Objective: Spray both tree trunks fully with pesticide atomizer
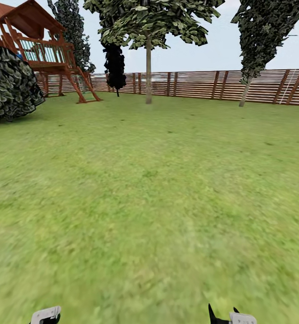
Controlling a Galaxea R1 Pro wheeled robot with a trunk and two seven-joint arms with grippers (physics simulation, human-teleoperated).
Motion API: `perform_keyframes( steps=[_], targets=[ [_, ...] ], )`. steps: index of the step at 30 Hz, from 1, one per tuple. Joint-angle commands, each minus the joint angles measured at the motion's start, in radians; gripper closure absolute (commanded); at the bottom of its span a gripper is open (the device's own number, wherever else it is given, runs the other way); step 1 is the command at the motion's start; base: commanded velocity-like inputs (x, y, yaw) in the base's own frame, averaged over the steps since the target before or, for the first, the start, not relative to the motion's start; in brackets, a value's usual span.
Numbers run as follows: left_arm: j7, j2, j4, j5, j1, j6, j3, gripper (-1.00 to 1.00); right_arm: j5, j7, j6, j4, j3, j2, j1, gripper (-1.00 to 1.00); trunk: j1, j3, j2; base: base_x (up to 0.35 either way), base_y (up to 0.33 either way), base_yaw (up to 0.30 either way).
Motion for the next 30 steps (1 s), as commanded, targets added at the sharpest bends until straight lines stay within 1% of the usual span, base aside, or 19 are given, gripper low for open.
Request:
perform_keyframes(
  steps=[1, 30],
  targets=[
    [-0.006, 0.000, 0.001, -0.007, -0.001, -0.003, 0.009, 1.00, -0.001, 0.009, -0.003, 0.001, -0.008, 0.000, -0.001, -1.00, 0.000, -0.001, 0.000, 0.340, 0.000, 0.000],
    [-0.006, 0.000, 0.001, -0.007, -0.001, -0.003, 0.009, 1.00, -0.001, 0.008, -0.002, 0.001, -0.008, 0.000, -0.001, -1.00, 0.000, -0.001, 0.000, 0.340, 0.000, 0.000]
  ],
)
